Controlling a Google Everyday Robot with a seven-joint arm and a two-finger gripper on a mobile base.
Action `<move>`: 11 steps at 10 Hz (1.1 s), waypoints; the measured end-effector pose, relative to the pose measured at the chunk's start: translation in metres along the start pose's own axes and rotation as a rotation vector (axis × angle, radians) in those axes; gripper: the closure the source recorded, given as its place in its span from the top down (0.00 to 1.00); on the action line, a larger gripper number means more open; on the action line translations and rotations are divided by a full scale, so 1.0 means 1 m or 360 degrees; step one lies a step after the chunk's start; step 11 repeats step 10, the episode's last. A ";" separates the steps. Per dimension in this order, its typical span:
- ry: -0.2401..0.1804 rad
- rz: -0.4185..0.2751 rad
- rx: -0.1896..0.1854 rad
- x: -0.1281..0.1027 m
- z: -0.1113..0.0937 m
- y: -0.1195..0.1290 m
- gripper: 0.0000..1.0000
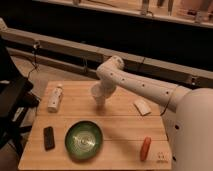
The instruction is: Pick up the ceramic cup
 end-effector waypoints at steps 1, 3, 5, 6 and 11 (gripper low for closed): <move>0.0004 -0.0002 0.0002 0.002 -0.003 0.000 0.07; 0.0012 -0.0005 0.0007 0.006 -0.012 -0.002 0.07; 0.0014 -0.0005 0.0007 0.008 -0.015 -0.002 0.07; 0.0014 -0.0004 0.0009 0.010 -0.018 -0.003 0.07; 0.0018 -0.0005 0.0013 0.016 -0.026 -0.004 0.07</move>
